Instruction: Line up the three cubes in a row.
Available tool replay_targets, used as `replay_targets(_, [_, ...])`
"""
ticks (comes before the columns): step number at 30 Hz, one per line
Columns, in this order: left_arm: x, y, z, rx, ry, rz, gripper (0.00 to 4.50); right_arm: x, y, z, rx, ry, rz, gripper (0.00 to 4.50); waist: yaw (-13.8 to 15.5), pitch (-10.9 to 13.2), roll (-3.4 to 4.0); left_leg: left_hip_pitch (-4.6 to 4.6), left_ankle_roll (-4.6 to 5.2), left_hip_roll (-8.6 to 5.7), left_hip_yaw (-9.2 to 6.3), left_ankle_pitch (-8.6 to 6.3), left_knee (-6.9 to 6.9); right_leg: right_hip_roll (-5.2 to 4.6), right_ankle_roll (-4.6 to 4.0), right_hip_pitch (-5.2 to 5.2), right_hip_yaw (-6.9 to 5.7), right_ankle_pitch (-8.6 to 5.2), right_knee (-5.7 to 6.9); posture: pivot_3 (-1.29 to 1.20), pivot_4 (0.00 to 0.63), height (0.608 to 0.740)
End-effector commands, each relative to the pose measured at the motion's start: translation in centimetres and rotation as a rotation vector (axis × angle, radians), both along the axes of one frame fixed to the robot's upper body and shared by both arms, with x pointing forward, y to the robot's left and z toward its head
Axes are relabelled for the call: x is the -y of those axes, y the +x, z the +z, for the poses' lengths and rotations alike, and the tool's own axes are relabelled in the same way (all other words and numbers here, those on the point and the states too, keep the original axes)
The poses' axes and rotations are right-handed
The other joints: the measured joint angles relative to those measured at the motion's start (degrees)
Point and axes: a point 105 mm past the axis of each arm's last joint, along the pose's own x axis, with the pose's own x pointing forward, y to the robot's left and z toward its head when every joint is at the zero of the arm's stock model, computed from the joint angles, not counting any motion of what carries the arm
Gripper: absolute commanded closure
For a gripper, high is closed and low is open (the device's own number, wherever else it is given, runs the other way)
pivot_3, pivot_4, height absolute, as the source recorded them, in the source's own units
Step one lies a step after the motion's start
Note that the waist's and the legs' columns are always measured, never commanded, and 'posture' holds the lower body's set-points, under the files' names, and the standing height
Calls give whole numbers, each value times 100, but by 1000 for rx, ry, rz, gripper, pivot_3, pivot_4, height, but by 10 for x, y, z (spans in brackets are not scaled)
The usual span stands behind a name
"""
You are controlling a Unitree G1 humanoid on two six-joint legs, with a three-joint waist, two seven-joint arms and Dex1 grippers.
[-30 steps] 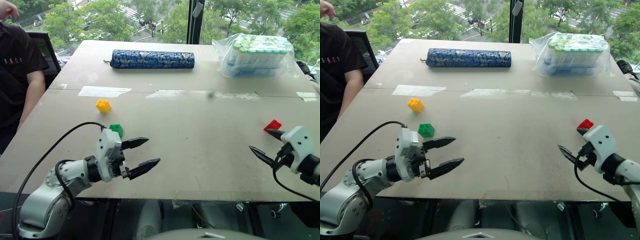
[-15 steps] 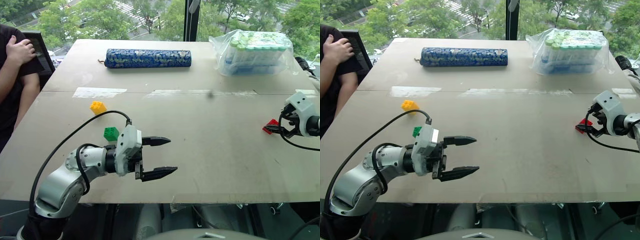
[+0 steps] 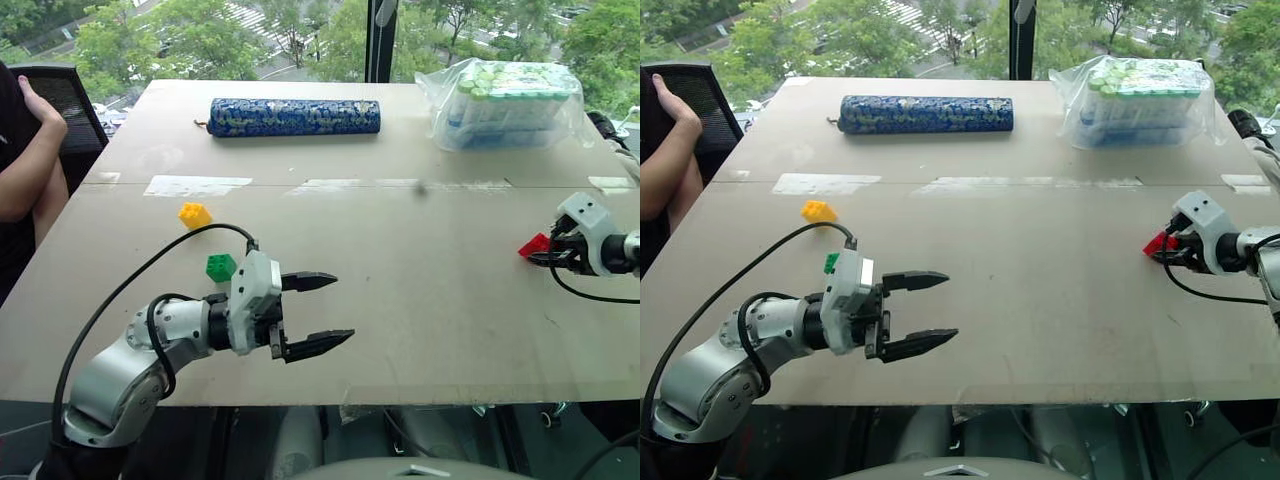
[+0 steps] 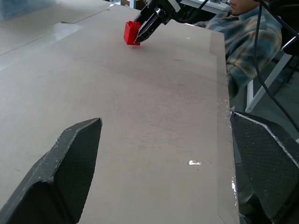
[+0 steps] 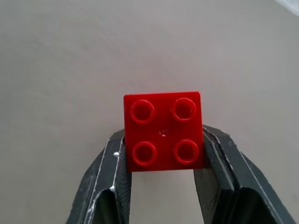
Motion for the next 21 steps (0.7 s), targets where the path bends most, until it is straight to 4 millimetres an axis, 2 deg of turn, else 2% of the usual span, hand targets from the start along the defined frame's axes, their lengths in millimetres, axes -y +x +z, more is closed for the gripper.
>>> replay_targets(1, [-4, -3, 4, 33, 14, 9, 0, -67, -7, 25, 89, 50, 256, 3176, -8, 1, 1, 0, 0, 1, -1, 0, 0, 2, 0, 0, 0, 0, 0, 0, 150, 740])
replay_targets(4, [-7, -3, 2, 34, 31, 16, 0, -113, -6, 18, 67, -4, 423, 3176, 3, 4, 5, 1, 0, 3, -7, 0, 0, 4, 0, 0, -3, 0, 1, 0, 150, 740])
replay_targets(8, [-10, -4, 2, 33, 42, 15, 0, -137, 8, 4, 42, -140, 575, 3176, 70, 12, 1, -4, 0, -3, -4, 0, 4, -9, -1, 0, -12, 0, -2, 0, 150, 740])
replay_targets(10, [-13, -4, 1, 30, 51, 17, 0, -140, 15, 0, 36, -202, 618, 3176, 74, 16, 1, -10, 0, -5, -2, 0, 13, -14, -1, -1, -13, 0, -6, 0, 150, 740])
replay_targets(14, [-16, -7, -2, 27, 59, 21, 0, -138, 24, 0, 25, -216, 634, 3176, 75, 16, 1, -16, 0, -5, -1, 0, 18, -16, -1, -4, -15, 0, -4, 0, 150, 740])
replay_targets(21, [-20, -11, -2, 32, 62, 37, 0, -134, 28, 1, 5, -220, 641, 3176, 31, 17, 3, -21, 0, 1, -3, 0, 4, -9, -3, -22, -17, 0, 2, 0, 150, 740])
